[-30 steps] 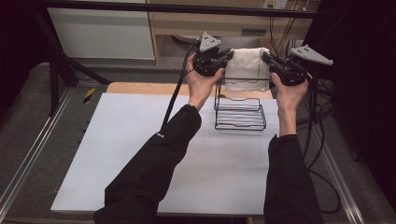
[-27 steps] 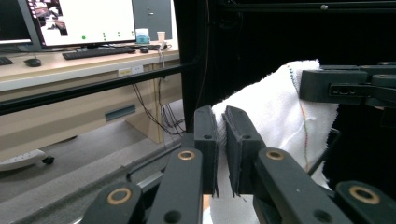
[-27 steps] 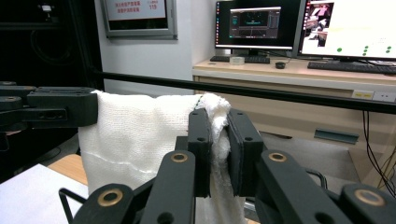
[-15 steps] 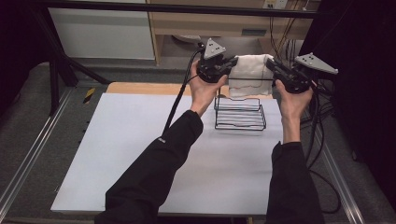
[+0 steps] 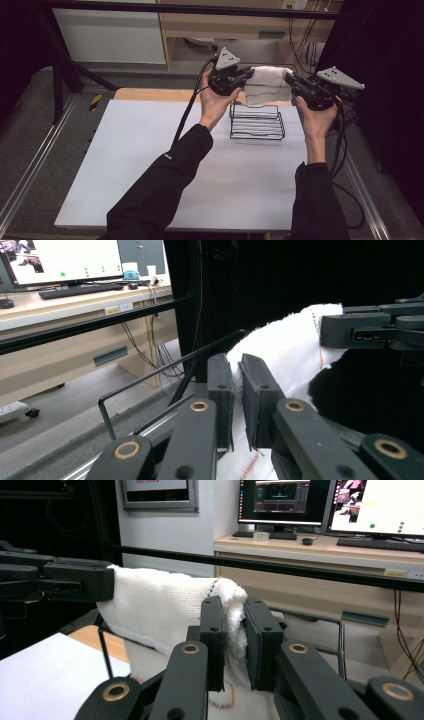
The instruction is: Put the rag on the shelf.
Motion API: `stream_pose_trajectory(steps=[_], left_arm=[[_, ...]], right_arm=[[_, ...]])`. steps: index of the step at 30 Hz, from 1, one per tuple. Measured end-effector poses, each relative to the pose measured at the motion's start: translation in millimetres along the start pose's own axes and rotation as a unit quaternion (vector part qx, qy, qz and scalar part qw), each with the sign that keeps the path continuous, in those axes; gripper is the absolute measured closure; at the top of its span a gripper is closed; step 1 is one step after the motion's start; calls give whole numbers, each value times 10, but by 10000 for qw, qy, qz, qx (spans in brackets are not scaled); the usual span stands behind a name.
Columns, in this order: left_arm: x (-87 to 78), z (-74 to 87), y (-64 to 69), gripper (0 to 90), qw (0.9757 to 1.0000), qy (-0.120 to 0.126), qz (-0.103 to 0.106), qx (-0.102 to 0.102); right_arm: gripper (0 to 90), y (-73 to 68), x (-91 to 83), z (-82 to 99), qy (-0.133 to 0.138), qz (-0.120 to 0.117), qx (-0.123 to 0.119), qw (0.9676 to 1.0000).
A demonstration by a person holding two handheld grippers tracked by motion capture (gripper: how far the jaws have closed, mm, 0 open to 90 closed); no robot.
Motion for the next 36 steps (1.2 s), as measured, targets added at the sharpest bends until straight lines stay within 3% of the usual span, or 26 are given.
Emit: stream_pose_trajectory(steps=[8,12,23,30,36], left_arm=[[-36,55,132,832,9999,-11,74,87],[-39,105,153,829,9999,-37,101,32],[-24,236,193,801,9993,-311,190,-8],[-182,109,168,760,9994,-321,100,-46],[-159,-76,84,846,9987,-470,-52,-192]], right_arm=[[801,9,-55,119,17,-23,64,10000],[801,-5,-64,163,15,-36,58,10000],[801,-26,-49,322,-67,-78,4,9999],[801,-26,-47,331,-84,-76,-20,9999],[801,-30,-30,362,-97,-71,-31,9999]])
Point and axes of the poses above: each handheld gripper's, and its own axes: x roughly forward along the jaws, z roughly out of its underside, y roughly to its right, the point moved 5 cm from there along x, roughly forward along the jaws, and after that the axes turned 15 degrees about -y, right-handed, at the moved point
